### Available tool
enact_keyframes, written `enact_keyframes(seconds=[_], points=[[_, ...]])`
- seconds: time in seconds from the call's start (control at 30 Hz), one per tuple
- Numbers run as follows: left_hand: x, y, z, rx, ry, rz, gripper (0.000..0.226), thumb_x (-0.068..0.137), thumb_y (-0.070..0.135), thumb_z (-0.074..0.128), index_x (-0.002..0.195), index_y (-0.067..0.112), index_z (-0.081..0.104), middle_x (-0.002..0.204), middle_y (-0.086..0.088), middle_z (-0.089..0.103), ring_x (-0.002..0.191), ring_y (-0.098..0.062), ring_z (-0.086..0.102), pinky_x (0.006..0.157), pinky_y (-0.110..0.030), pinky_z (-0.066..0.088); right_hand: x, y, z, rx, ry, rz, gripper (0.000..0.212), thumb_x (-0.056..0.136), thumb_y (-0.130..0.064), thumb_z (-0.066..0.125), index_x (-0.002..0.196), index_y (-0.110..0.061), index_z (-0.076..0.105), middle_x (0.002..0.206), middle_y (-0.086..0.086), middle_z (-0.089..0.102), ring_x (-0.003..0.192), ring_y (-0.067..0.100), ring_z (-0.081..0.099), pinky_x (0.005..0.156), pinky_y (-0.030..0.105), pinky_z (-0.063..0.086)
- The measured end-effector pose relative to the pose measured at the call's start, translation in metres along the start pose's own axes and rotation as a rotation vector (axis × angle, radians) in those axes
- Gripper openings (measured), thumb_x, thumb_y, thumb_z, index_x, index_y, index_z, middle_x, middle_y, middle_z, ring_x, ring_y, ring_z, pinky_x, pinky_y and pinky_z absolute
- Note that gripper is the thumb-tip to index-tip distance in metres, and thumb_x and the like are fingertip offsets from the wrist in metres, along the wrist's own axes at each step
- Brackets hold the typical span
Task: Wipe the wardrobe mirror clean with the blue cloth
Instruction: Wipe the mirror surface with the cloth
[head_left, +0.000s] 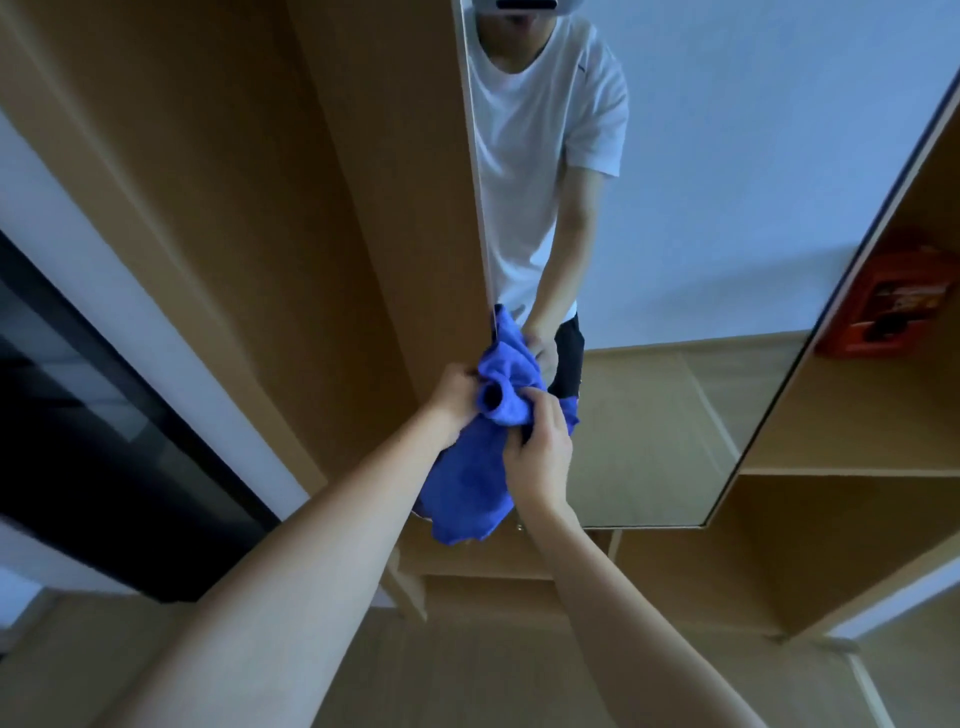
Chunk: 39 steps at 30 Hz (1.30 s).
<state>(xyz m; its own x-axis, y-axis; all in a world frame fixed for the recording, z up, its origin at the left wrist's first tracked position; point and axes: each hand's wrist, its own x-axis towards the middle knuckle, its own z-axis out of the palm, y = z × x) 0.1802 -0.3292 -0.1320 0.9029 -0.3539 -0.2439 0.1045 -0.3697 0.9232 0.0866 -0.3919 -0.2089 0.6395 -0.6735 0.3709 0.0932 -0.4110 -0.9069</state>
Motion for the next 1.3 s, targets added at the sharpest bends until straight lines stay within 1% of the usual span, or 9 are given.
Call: enact_keyframes(seconds=[0.23, 0.47, 0.57, 0.67, 0.73, 0.9, 1.07, 1.17, 1.3], points=[[0.013, -0.008, 0.014, 0.022, 0.045, 0.027, 0.049, 0.091, -0.012, 0.032, 0.081, 0.022, 0.066, 0.076, 0.004, 0.07, 0.067, -0.005, 0.065, 0.054, -0.012, 0.047, -0.02, 0.074, 0.015, -0.14, -0.266, 0.367, 0.042, 0.08, 0.005, 0.048, 0.106, -0.022, 0.066, 0.093, -0.004, 0.066, 0.09, 0.016, 0.063, 0.069, 0.019, 0.042], [0.033, -0.048, 0.02, 0.123, 0.004, -0.041, 0.044, 0.096, -0.01, 0.036, 0.062, 0.006, 0.058, 0.061, -0.009, 0.052, 0.052, 0.0, 0.056, 0.062, -0.012, 0.042, -0.018, 0.028, 0.005, 0.106, 0.075, 0.23, 0.042, 0.08, 0.007, 0.05, 0.108, -0.021, 0.064, 0.106, -0.007, 0.065, 0.097, 0.007, 0.058, 0.082, 0.011, 0.041], [0.033, -0.055, 0.024, 0.229, -0.021, -0.075, 0.04, 0.103, -0.005, 0.026, 0.073, 0.009, 0.05, 0.075, -0.007, 0.045, 0.075, -0.015, 0.053, 0.081, -0.017, 0.042, -0.019, 0.02, 0.006, 0.189, 0.149, 0.186, 0.039, 0.084, 0.006, 0.051, 0.108, -0.022, 0.065, 0.103, -0.011, 0.066, 0.098, 0.005, 0.059, 0.087, 0.013, 0.044], [0.024, -0.058, 0.028, -0.003, -0.029, -0.132, 0.028, 0.102, 0.001, 0.038, 0.111, 0.005, 0.064, 0.076, -0.002, 0.053, 0.082, -0.018, 0.054, 0.062, -0.01, 0.045, -0.029, 0.048, 0.014, 0.071, -0.012, 0.211, 0.036, 0.083, 0.004, 0.052, 0.104, -0.022, 0.063, 0.095, -0.012, 0.066, 0.09, 0.002, 0.057, 0.08, 0.014, 0.043], [0.025, -0.063, 0.031, -0.018, -0.053, -0.079, 0.033, 0.096, -0.007, 0.041, 0.102, 0.006, 0.07, 0.077, -0.003, 0.065, 0.076, -0.014, 0.063, 0.057, -0.012, 0.049, -0.039, 0.076, 0.018, -0.003, -0.137, 0.348, 0.04, 0.08, 0.006, 0.047, 0.1, -0.026, 0.062, 0.095, -0.013, 0.066, 0.091, 0.0, 0.055, 0.078, 0.014, 0.04], [0.039, -0.074, 0.03, -0.021, -0.02, -0.094, 0.047, 0.091, -0.013, 0.029, 0.116, 0.003, 0.065, 0.102, -0.008, 0.072, 0.099, -0.022, 0.069, 0.09, -0.032, 0.055, -0.049, 0.109, 0.022, -0.099, -0.191, 0.657, 0.047, 0.077, 0.006, 0.042, 0.108, -0.022, 0.064, 0.097, -0.001, 0.066, 0.091, 0.02, 0.061, 0.066, 0.024, 0.042], [0.032, -0.084, 0.035, 0.029, -0.059, -0.076, 0.037, 0.094, -0.005, 0.039, 0.109, 0.007, 0.07, 0.093, -0.006, 0.071, 0.083, -0.016, 0.066, 0.067, -0.017, 0.053, -0.05, 0.075, 0.031, 0.042, -0.03, 0.55, 0.044, 0.078, 0.008, 0.048, 0.11, -0.019, 0.062, 0.098, -0.003, 0.062, 0.089, 0.012, 0.058, 0.072, 0.017, 0.043], [0.031, -0.084, 0.033, -0.036, -0.059, -0.157, 0.028, 0.095, 0.006, 0.045, 0.106, 0.011, 0.07, 0.094, -0.011, 0.07, 0.092, -0.028, 0.067, 0.085, -0.032, 0.055, -0.04, 0.049, 0.023, 0.188, 0.127, 0.379, 0.035, 0.082, 0.008, 0.05, 0.109, -0.011, 0.061, 0.101, -0.006, 0.06, 0.093, -0.005, 0.054, 0.079, 0.005, 0.039], [0.032, -0.09, 0.032, -0.033, -0.087, -0.218, 0.02, 0.093, 0.019, 0.049, 0.091, 0.018, 0.069, 0.083, -0.007, 0.065, 0.089, -0.025, 0.062, 0.087, -0.038, 0.051, -0.035, 0.06, 0.022, 0.13, 0.076, 0.28, 0.031, 0.083, -0.001, 0.056, 0.107, -0.02, 0.057, 0.109, -0.005, 0.061, 0.1, 0.007, 0.054, 0.087, 0.014, 0.041]])
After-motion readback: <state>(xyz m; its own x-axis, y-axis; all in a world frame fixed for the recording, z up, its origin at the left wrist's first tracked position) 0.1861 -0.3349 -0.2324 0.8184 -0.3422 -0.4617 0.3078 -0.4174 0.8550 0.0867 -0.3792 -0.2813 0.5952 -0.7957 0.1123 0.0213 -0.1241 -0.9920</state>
